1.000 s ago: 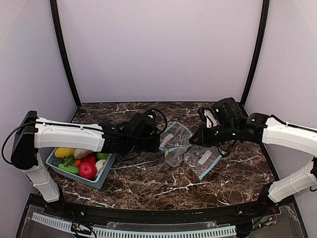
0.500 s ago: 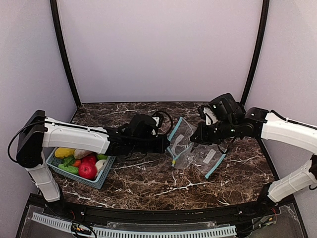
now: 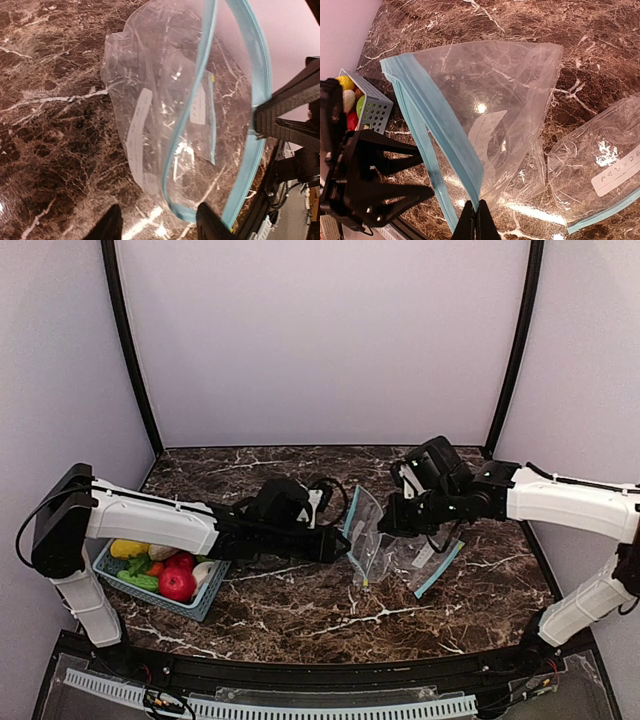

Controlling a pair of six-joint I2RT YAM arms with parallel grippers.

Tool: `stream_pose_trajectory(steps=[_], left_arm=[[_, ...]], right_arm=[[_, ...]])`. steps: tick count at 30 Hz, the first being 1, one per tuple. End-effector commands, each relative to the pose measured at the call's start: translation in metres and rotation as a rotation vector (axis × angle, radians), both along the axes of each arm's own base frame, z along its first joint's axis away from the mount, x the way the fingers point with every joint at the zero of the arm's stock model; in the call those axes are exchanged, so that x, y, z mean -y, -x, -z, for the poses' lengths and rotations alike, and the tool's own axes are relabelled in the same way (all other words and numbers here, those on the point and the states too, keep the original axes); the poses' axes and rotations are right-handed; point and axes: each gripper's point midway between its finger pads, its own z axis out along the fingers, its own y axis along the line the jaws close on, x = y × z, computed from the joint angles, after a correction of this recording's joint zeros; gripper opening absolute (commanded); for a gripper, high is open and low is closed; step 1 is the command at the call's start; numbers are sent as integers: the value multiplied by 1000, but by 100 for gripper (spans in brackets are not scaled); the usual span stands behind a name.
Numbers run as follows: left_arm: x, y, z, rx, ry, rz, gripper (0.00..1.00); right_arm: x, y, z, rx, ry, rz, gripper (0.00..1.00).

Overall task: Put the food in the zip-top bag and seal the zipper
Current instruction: Open the zipper food storage bag at the center of the board, then pick up the fake vegetable from the bin.

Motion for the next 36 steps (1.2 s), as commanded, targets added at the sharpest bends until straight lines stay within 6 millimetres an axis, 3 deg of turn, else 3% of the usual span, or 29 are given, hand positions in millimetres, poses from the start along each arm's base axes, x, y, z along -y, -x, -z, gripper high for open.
stream_pose_trajectory(steps=[1, 4, 7, 9, 12, 13, 19, 25, 29, 36], left_arm=[[-7, 16, -46, 50, 70, 74, 59], [-27, 24, -56, 61, 55, 63, 74], [-48, 31, -66, 74, 13, 54, 82], [-73, 35, -59, 51, -91, 37, 87], [-113, 24, -58, 59, -188, -31, 95], [-135, 17, -60, 58, -225, -78, 96], [-223, 3, -57, 36, -285, -257, 99], [-291, 3, -41, -5, -355, -367, 99], [-320, 5, -40, -15, -424, -394, 99], [-344, -8, -35, -57, -425, -438, 99]], right_arm=[[-8, -8, -11, 32, -15, 17, 0], [-10, -10, -7, 27, 9, 3, 0], [-10, -15, -8, 38, 29, 10, 0], [-12, -16, -10, 41, 25, 5, 0], [-15, -16, -11, 46, 17, -6, 0], [-15, -17, -11, 47, 17, -9, 0], [-23, -15, -8, 38, -2, -42, 0], [-31, -14, -11, 41, -24, -73, 0], [-30, -14, -17, 60, -40, -75, 0], [-33, -12, -18, 59, -53, -92, 0]])
